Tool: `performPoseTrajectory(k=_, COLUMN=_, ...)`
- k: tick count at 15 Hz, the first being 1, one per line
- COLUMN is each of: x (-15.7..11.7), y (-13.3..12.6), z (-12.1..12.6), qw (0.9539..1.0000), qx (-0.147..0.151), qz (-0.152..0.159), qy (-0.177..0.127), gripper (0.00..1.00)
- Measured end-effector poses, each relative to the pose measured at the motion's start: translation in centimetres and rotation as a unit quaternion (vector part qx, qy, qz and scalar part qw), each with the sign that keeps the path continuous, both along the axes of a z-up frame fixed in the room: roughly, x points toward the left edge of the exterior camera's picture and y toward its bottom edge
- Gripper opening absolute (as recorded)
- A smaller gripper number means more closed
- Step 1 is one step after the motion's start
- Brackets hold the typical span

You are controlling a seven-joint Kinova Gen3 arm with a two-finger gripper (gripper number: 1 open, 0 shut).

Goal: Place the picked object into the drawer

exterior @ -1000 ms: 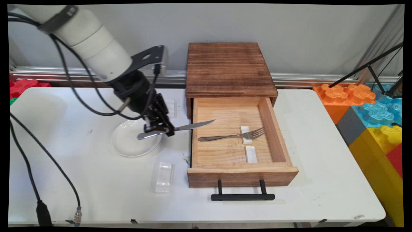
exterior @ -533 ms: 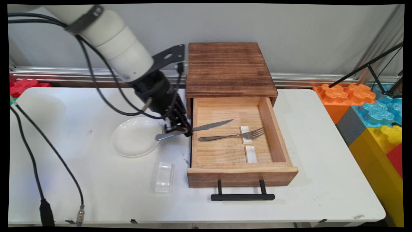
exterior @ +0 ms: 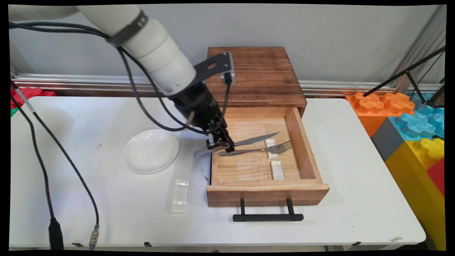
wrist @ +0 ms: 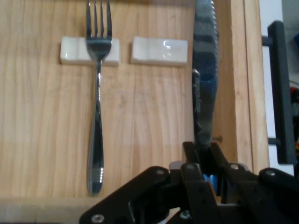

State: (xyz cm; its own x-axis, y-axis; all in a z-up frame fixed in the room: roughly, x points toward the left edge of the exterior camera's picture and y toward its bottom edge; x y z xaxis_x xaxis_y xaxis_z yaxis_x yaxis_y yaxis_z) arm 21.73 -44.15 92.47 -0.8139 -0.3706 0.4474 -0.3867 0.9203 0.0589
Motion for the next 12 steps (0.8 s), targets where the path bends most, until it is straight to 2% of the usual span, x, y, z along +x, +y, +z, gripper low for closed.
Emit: performPoseTrajectory(k=12, x=-4.3, y=-2.2, z=-3.8, qw=0.9998, qx=-0.002, qz=0.003, qy=0.018, gripper=0.00)
